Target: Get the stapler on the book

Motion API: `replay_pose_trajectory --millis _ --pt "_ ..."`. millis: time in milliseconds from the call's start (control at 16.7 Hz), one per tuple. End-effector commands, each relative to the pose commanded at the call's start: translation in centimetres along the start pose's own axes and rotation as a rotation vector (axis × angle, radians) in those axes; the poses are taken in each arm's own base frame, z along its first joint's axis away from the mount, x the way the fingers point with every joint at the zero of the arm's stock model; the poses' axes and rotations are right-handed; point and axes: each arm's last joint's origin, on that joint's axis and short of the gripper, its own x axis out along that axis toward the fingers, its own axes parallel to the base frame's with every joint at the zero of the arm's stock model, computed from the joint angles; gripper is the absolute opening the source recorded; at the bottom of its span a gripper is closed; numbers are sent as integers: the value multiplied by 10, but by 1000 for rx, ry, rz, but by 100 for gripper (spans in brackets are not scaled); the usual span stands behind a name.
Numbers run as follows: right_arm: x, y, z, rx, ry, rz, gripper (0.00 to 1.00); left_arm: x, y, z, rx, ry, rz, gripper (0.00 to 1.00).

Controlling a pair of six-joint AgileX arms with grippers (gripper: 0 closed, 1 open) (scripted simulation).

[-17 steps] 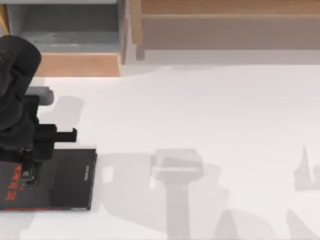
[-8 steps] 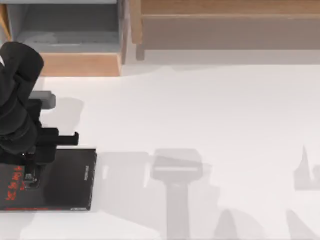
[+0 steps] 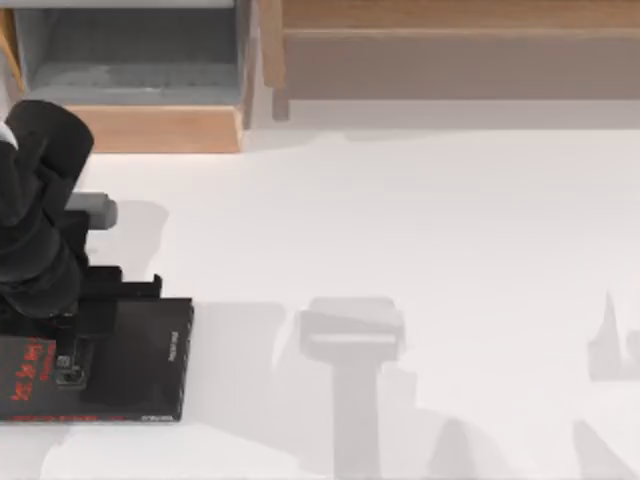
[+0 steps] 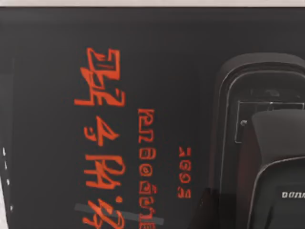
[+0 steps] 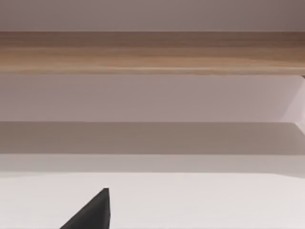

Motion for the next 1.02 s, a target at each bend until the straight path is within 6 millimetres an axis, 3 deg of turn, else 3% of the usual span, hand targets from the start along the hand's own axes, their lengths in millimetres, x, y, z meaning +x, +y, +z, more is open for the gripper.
replay_pose_trajectory --millis 120,900,1020 --pt "0 0 0 0 0 0 100 0 0 0 0 0 0 0" --pt "0 0 0 0 0 0 100 0 0 0 0 0 0 98" --pt "0 0 0 0 0 0 100 0 0 0 0 0 0 100"
